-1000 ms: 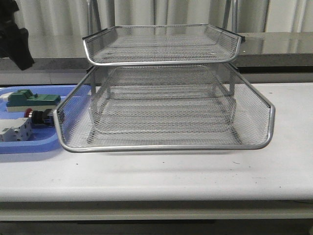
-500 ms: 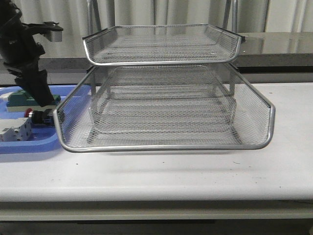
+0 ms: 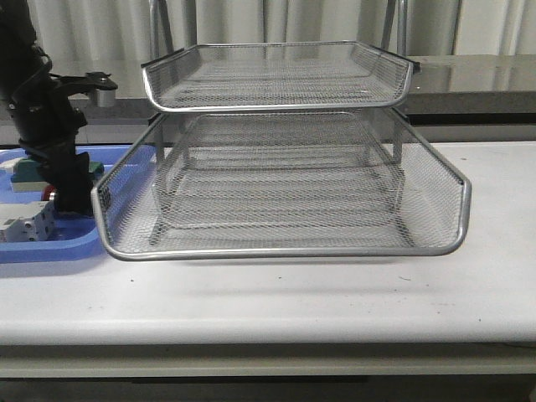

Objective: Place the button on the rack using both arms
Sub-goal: 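Reach the left gripper into the blue tray and grasp the red-capped button, then lift the button with the left gripper and carry it over the pulled-out tray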

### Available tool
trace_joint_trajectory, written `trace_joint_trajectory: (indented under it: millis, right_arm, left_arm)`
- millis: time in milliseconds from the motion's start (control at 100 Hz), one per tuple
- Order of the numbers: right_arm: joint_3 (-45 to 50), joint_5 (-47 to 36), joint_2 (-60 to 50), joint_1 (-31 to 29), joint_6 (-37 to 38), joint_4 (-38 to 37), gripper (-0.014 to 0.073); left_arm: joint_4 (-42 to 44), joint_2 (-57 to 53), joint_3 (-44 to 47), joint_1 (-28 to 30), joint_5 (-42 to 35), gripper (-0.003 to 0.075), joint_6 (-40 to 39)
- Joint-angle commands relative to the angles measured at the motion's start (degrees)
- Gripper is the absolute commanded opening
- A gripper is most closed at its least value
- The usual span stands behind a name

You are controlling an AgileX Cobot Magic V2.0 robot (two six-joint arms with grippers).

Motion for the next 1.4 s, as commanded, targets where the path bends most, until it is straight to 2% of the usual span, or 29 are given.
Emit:
trace_joint_trajectory:
  millis: [0, 440, 540, 690, 790, 920, 1140, 1230, 1390]
  right_arm:
    - [-1.7, -3.7, 0.6, -0.3, -0.1, 0.0, -0.0071]
    - [-1.7, -3.7, 0.6, -0.3, -0.1, 0.0, -0.0071]
    - [-1.7, -3.7, 0.6, -0.3, -0.1, 0.0, -0.0071]
    - [-1.7, -3.7, 0.6, -0.3, -0.1, 0.0, -0.0071]
    - [-1.7, -3.7, 0.6, -0.3, -0.1, 0.0, -0.0071]
    - [-1.7, -3.7, 0.6, -0.3, -0.1, 0.0, -0.0071]
    - [-1.7, -3.7, 0.6, -0.3, -0.1, 0.0, -0.0071]
    - [-1.7, -3.7, 0.6, -0.3, -0.1, 0.0, -0.0071]
    - [-1.7, -3.7, 0.6, -0.3, -0.1, 0.0, -0.0071]
  left_arm:
    - [-1.5, -3.0, -1.7, -0.3, -1.4, 0.0566, 0.2]
    - [-1.6, -1.9, -1.7, -0.3, -1.6, 0.0549, 0.2]
    - [-1.6, -1.9, -1.7, -0.3, -1.7, 0.0448, 0.2]
    - [-1.6, -1.9, -1.7, -0.3, -1.7, 0.0222, 0.2]
    - [-1.6, -1.9, -2.1, -0.3, -1.5, 0.0114, -0.1]
    - [-1.6, -2.1, -4.1, -0.3, 0.8, 0.0032, -0.2]
    - [-1.6, -2.1, -12.9, -0.1, 11.9, 0.0010, -4.8]
    - [-1.3, -3.1, -14.9, 0.0, 11.8, 0.0010, -8.1]
    - [-1.2, -6.9, -14.9, 0.1, 11.8, 0.0010, -8.4]
